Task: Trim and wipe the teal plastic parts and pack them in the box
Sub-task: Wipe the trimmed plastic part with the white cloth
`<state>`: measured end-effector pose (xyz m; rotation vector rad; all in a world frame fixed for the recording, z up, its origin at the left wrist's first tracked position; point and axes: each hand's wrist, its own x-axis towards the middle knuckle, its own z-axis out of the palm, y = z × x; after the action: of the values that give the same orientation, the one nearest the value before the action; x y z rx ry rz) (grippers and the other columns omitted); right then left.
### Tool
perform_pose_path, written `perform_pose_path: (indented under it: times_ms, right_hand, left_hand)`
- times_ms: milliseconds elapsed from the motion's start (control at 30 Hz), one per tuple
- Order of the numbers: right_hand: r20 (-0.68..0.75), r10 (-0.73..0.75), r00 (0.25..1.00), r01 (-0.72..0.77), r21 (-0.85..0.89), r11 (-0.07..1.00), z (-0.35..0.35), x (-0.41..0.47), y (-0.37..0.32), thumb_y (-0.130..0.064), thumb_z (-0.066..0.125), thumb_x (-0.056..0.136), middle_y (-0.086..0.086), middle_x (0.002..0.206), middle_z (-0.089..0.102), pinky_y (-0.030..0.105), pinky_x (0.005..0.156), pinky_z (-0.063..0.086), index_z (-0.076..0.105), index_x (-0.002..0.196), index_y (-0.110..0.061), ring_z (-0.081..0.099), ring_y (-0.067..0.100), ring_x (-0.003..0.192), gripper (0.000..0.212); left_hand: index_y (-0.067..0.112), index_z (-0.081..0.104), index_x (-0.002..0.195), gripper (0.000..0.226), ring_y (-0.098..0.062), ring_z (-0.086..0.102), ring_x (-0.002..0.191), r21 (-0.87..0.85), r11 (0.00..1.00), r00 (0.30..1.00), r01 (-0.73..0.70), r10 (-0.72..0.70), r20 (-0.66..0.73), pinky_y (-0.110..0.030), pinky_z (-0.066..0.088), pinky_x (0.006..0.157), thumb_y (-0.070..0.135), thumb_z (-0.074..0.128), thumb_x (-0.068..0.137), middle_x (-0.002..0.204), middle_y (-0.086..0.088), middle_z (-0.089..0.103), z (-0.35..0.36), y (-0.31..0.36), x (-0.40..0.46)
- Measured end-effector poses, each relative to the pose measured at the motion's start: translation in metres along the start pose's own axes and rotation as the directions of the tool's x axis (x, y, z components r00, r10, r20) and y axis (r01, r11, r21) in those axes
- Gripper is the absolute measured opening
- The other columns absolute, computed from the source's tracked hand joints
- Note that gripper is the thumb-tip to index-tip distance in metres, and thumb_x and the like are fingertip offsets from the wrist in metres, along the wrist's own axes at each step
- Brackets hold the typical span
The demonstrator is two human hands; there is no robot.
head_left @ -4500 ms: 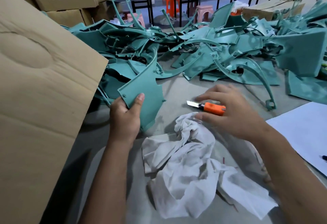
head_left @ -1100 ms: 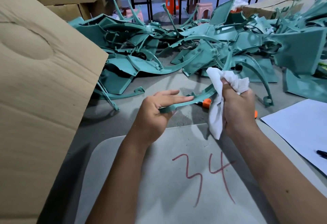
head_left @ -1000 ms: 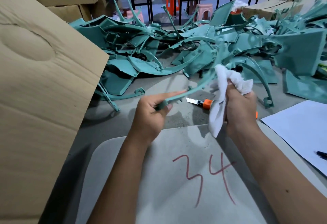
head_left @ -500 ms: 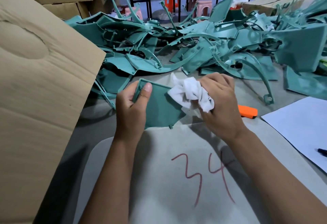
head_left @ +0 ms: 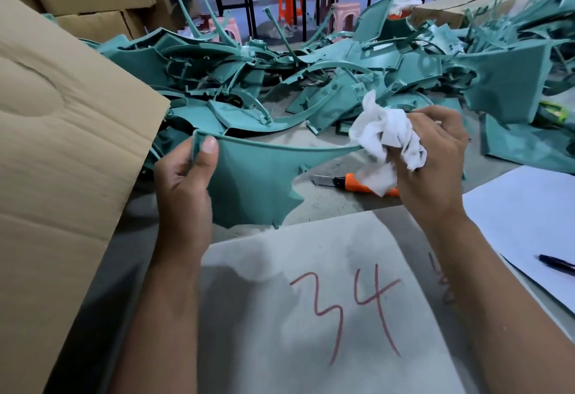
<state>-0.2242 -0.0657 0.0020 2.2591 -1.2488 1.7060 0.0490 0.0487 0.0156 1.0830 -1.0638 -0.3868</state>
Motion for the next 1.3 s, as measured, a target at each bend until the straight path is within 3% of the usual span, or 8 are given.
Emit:
perform_pose_path:
  times_ms: [200,267,367,500,667,933,1100,1300]
  right_hand:
    - [-0.01,0.407,0.913,-0.404,-0.145,0.903,-0.001,-0.005,0.026,-0.019,0.043,0.093,0.011,0.079,0.061,0.045,0.078,0.041,0.056,0.08,-0.008,0.053,0.038,0.095,0.021]
    - [-0.047,0.576,0.816,-0.565,0.14,0.813,0.001,-0.005,0.018,-0.031,0.053,0.101,0.005,0.091,0.071,0.038,0.078,0.046,0.068,0.097,-0.009,0.063,0.029,0.095,0.027]
    - [0.229,0.778,0.585,-0.676,0.668,0.311,0.009,-0.004,-0.015,-0.033,0.056,0.107,-0.012,0.092,0.079,0.032,0.075,0.061,0.071,0.105,-0.024,0.075,0.008,0.084,0.017]
    - [0.45,0.671,0.589,-0.637,0.77,0.042,0.018,-0.006,-0.041,-0.041,0.047,0.108,-0.001,0.107,0.08,0.034,0.082,0.062,0.069,0.116,-0.02,0.077,0.017,0.099,0.031]
    - [0.486,0.61,0.626,-0.668,0.738,0.096,0.022,-0.015,-0.057,-0.053,0.061,0.091,0.008,0.101,0.08,0.037,0.072,0.064,0.075,0.11,-0.016,0.078,0.023,0.091,0.044]
    - [0.582,0.43,0.69,-0.687,0.714,0.137,0.031,-0.025,-0.064,-0.022,0.074,0.092,0.03,0.114,0.069,0.053,0.095,0.05,0.071,0.115,0.0,0.063,0.036,0.099,0.032]
    - [0.541,0.441,0.716,-0.651,0.747,0.139,0.024,-0.021,-0.065,-0.023,0.081,0.081,0.005,0.092,0.076,0.043,0.08,0.059,0.08,0.089,-0.017,0.07,0.022,0.085,0.01]
    - [0.387,0.682,0.62,-0.531,0.847,0.002,0.014,-0.001,-0.041,-0.008,0.067,0.098,0.029,0.142,0.058,0.066,0.108,0.046,0.058,0.139,0.003,0.061,0.039,0.12,0.043]
  left_hand:
    - [0.023,0.073,0.087,0.025,-0.018,0.065,0.09,-0.146,0.976,0.978,0.163,-0.179,-0.105,-0.035,0.052,0.081,0.042,0.06,0.095,0.091,-0.001,0.071,-0.004,0.001,-0.003]
    - [0.023,0.076,0.087,0.025,-0.018,0.067,0.091,-0.181,0.958,0.951,0.221,-0.253,-0.18,-0.038,0.052,0.084,0.04,0.059,0.095,0.092,0.001,0.074,-0.004,-0.003,-0.001]
    - [0.016,0.073,0.09,0.026,-0.023,0.068,0.087,-0.262,0.904,0.887,0.337,-0.398,-0.234,-0.045,0.054,0.085,0.037,0.06,0.097,0.091,-0.004,0.076,0.007,-0.009,-0.003]
    - [0.011,0.073,0.098,0.029,-0.031,0.075,0.094,-0.299,0.779,0.784,0.551,-0.606,-0.135,-0.053,0.059,0.088,0.035,0.059,0.102,0.097,-0.008,0.079,0.029,-0.014,-0.009]
    - [0.011,0.072,0.095,0.031,-0.024,0.077,0.079,-0.176,0.731,0.735,0.659,-0.675,-0.054,-0.036,0.063,0.065,0.038,0.058,0.103,0.086,-0.004,0.079,0.052,-0.014,-0.019]
    - [0.01,0.074,0.102,0.037,-0.035,0.074,0.098,-0.091,0.727,0.722,0.681,-0.687,-0.082,-0.055,0.059,0.09,0.044,0.059,0.102,0.1,-0.012,0.078,0.056,-0.01,-0.024]
    - [0.011,0.075,0.093,0.036,-0.019,0.077,0.073,-0.079,0.657,0.66,0.75,-0.751,0.023,-0.026,0.058,0.053,0.042,0.059,0.102,0.086,-0.004,0.08,0.053,-0.01,-0.023]
    - [0.008,0.075,0.1,0.033,-0.024,0.078,0.078,-0.139,0.576,0.587,0.806,-0.807,0.063,-0.03,0.06,0.064,0.037,0.06,0.102,0.092,-0.01,0.079,0.047,-0.007,-0.021]
